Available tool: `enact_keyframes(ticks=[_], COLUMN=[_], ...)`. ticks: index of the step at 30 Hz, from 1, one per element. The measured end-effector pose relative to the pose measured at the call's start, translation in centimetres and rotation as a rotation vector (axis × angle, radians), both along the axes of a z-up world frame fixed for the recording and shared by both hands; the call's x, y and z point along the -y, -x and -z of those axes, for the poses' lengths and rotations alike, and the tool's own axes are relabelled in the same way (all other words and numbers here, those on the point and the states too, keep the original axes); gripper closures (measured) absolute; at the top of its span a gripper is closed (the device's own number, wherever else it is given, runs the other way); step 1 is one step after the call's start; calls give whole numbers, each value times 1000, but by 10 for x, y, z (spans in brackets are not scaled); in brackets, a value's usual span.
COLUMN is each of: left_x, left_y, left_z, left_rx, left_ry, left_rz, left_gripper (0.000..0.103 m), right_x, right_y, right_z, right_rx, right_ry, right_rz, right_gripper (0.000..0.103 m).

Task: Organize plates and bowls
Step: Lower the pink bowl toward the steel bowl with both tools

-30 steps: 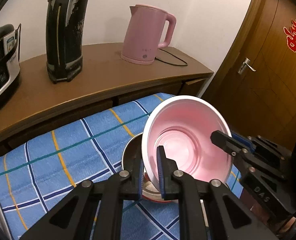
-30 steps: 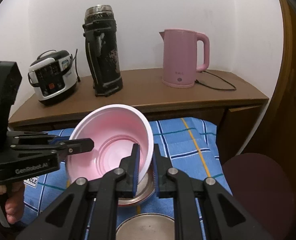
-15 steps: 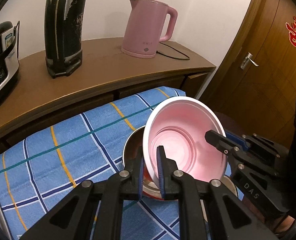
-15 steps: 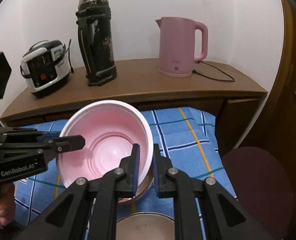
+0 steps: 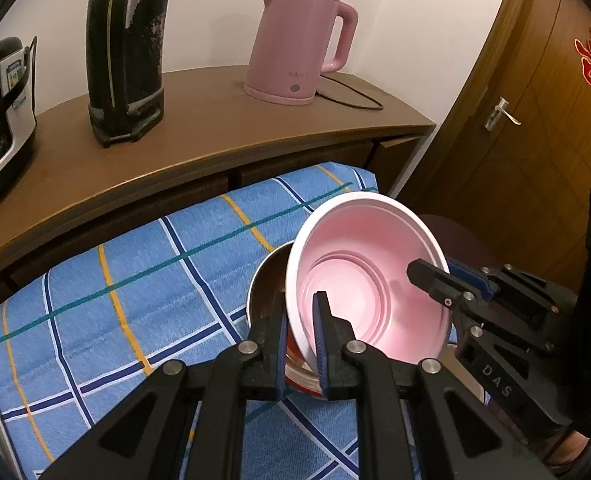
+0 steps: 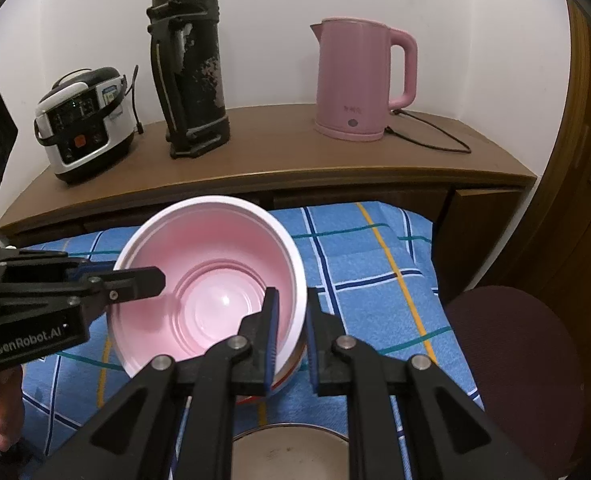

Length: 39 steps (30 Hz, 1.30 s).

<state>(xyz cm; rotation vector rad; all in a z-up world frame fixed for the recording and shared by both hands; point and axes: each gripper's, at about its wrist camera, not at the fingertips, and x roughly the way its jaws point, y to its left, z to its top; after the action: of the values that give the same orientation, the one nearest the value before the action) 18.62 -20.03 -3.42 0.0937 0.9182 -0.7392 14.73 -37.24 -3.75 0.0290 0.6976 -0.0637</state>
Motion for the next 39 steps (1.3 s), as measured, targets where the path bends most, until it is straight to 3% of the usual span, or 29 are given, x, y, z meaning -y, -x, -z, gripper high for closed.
enact_keyframes(ticks=[39], left_x=[7], left_y=[-4], left_z=[10], left_rx=[-24], left_ry=[-43], left_rz=[16], left_gripper=[89], right_x=[0], right_y=[-9], right_z=[10], right_rx=[-47], right_ry=[11], right_rz=[0], right_gripper=[90])
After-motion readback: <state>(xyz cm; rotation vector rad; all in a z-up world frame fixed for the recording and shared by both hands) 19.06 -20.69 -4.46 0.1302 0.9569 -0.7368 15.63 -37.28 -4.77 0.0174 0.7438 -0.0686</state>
